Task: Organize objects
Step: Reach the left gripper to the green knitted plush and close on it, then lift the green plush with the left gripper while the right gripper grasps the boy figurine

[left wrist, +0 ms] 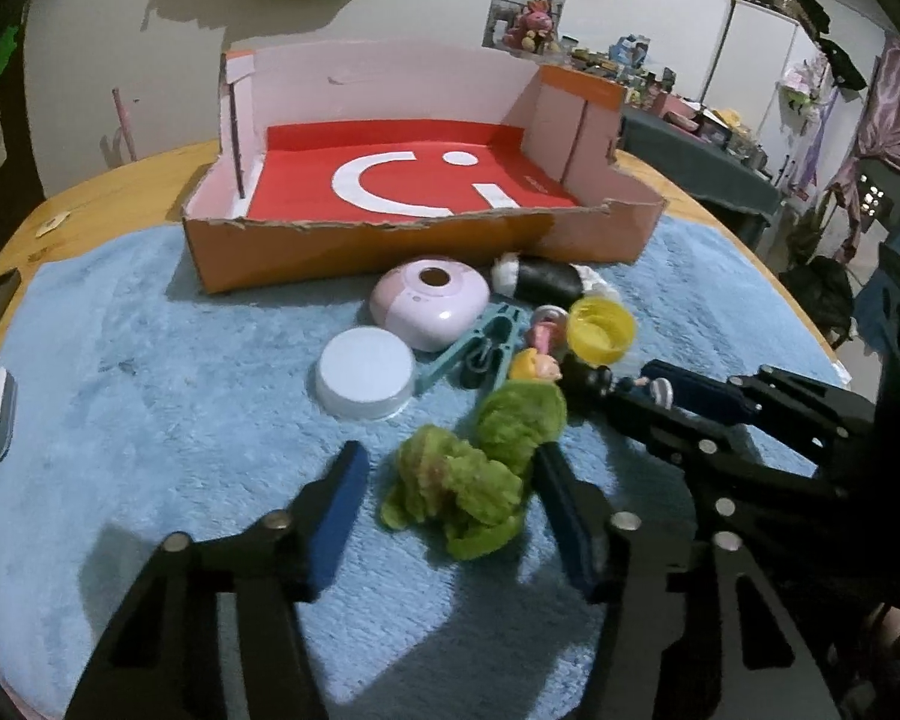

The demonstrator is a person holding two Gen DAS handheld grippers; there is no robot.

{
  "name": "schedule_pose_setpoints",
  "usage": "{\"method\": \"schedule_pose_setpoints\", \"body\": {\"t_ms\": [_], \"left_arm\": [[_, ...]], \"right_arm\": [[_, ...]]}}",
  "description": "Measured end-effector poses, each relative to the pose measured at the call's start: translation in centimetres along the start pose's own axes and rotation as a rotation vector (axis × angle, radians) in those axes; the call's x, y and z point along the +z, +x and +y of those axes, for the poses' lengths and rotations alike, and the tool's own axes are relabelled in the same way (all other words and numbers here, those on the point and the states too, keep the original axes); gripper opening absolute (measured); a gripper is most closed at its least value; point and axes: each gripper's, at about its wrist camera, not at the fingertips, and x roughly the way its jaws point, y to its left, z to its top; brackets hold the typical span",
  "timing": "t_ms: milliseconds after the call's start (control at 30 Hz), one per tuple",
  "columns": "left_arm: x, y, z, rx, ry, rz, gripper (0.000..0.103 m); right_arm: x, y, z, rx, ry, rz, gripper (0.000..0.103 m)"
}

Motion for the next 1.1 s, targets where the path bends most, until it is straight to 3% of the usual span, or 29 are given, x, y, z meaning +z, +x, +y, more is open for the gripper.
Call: {"method": "schedule_pose_setpoints", "body": {"t_ms": [100,467,900,1000,1100], "left_arm": [[0.0,-0.1,-0.1,-0.032,-0.002,0.005,0.043],[0.0,-0.6,0.2,-0.037,-0.004,0.007,0.041],[0.4,-2.3,1.3,0.022,0.003,-0.034,0.041],[0.6,-2.3,1.5,0.069,0.018,-0.039,0.041],[0.6,-2.3,1.5,0.186,0.070,-0.050,0.041]], "right_arm": [[0.1,-0.2,-0.1,0.006,0.003,-0.003,0.025],[0.5,-1.4,0.1,0.028,0.008,-0.037,0.025],[1.0,-2.4,0.3,0.043,0.003,-0.063,0.025],[1.2,-2.5,0.5,0.043,-0.006,-0.066,0.025],[1.3,-2.6,0.5,0.044,-0.008,-0.067,0.025]]}}
